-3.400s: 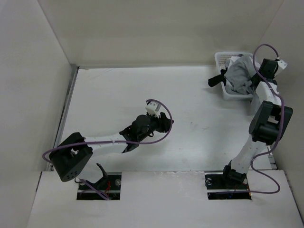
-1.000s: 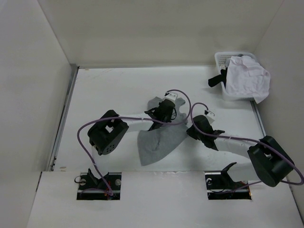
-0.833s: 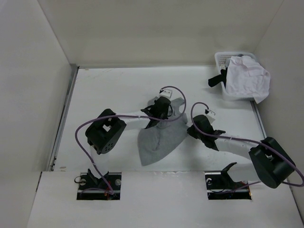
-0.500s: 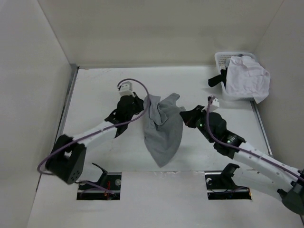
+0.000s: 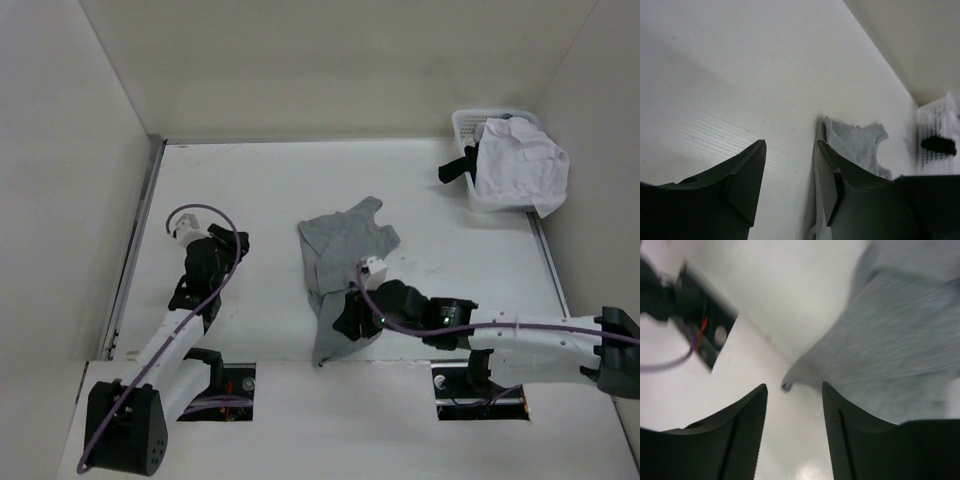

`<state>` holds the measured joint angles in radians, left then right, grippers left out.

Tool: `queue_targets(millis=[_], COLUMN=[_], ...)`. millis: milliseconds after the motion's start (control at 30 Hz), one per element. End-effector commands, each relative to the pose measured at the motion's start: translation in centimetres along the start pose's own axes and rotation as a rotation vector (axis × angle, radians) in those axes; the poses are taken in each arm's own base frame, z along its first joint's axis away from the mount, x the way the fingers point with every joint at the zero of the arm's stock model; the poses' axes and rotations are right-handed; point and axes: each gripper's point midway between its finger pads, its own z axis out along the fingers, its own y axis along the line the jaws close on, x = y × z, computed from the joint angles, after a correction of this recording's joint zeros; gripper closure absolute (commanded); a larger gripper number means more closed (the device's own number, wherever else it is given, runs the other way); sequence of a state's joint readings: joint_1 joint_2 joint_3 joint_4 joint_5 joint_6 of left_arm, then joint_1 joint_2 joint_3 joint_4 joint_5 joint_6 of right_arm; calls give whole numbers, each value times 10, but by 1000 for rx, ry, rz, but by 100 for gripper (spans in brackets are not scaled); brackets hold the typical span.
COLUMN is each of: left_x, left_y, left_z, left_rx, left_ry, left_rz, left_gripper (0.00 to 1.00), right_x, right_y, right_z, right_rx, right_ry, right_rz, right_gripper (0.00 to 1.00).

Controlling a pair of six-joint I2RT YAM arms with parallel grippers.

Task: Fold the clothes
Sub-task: Flatten the tank top out

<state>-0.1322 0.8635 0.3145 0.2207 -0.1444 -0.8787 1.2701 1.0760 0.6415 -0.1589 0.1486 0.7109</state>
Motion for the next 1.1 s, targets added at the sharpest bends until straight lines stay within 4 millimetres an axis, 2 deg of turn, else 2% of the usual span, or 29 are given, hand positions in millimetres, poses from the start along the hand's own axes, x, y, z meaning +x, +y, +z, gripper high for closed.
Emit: queue_targets(millis=[0,33,67,167,200,233,300,333,367,433,467,667,700,767,900,967,1067], left_x=[13,24,39,100,122,141,167,172,173,175,176,182,186,197,213,215,218], left_y=[-70,-80,-94,-139,-151,-161,-161,-154,-147,-131,-124,-94,-91,-84,-76,-77,-69], left_z=[2,4,6,0,-4,-7,-8,-7,-6,-9,-13,-33,-36,-43,-57,-61,-65], left_rx=[164,180,198,290,322,347,317,272,230,181,172,151,150,151,151,158,138], left_ry=[79,102,131,222,248,270,305,311,315,340,358,457,482,551,643,655,674], left_rz=[128,171,230,451,534,613,715,726,710,654,615,427,416,382,326,315,313], left_gripper=[55,55,55,61,63,65,68,68,68,67,66,66,66,66,69,69,69], right_x=[-89,-105,-117,-130,-132,-135,-140,-140,-139,-136,-135,-140,-139,-142,-152,-157,-165], right_y=[-45,-73,-104,-196,-216,-236,-260,-267,-277,-293,-299,-307,-309,-309,-314,-317,-320], right_z=[-19,-21,-22,-22,-20,-19,-9,-5,1,12,16,38,41,46,51,54,58], right_rx=[103,167,244,460,503,536,560,567,586,603,615,568,569,561,573,580,583], right_ry=[-304,-363,-406,-464,-466,-466,-458,-450,-435,-407,-404,-402,-400,-394,-408,-414,-425], right_rz=[84,132,180,366,408,440,473,481,495,523,530,573,580,590,594,594,588], right_gripper=[45,46,51,84,89,90,88,82,71,50,46,42,44,54,82,89,94])
